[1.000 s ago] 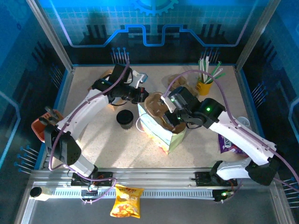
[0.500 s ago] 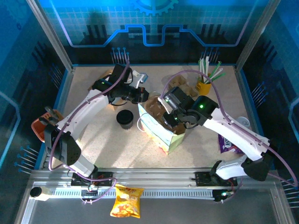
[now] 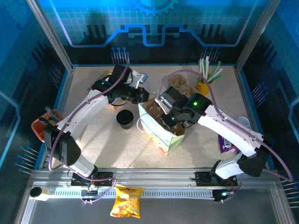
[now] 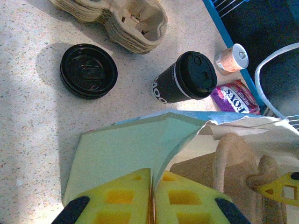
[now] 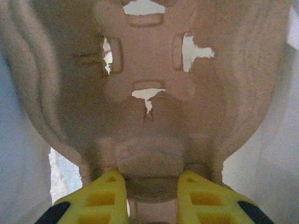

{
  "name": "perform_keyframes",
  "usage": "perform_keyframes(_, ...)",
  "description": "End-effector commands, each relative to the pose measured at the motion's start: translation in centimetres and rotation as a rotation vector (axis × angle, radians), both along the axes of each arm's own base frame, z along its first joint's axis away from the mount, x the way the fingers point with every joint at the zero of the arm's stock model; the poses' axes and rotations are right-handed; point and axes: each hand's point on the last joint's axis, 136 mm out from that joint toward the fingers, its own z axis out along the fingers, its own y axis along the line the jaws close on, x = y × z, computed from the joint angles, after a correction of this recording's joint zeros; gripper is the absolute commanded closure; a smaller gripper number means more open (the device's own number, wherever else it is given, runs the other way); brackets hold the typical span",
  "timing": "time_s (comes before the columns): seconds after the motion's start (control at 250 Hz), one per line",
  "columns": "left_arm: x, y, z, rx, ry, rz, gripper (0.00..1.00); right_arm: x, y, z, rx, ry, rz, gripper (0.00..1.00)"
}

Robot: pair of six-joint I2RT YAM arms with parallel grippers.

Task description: Pack the takeout coffee

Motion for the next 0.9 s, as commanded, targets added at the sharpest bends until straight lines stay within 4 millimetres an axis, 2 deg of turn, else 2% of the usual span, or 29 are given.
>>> perform_keyframes(0.0, -0.4, 0.1, 1.2, -0.027, -0.035, -0.018, 0.84, -0.8, -0.3, -0.5, -0.051, 0.038, -0.001, 0.76)
perform_keyframes(0.22, -0.5, 0.0, 1.7, -0.04, -0.044, -0.018, 0.8, -0.7, -0.2, -1.1, -0.086, 0.053, -0.005, 0.76)
perform_keyframes(0.591, -0.3, 0.5, 2.9, -0.043, -0.098, 0.011, 0.56, -0.3, 0.4, -2.2, -0.113, 0.071, 0.007, 0.75)
perform_keyframes(0.787, 0.1, 1.4, 3.8, -0.031, -0.166, 0.064, 0.39, -0.2, 0.6, -3.7, -0.128, 0.095, 0.016, 0.75)
perform_keyframes(0.895, 0.2, 2.1, 4.4, -0.022, -0.204, 0.1, 0.33, -0.2, 0.9, -4.5, -0.105, 0.119, 0.017, 0.75)
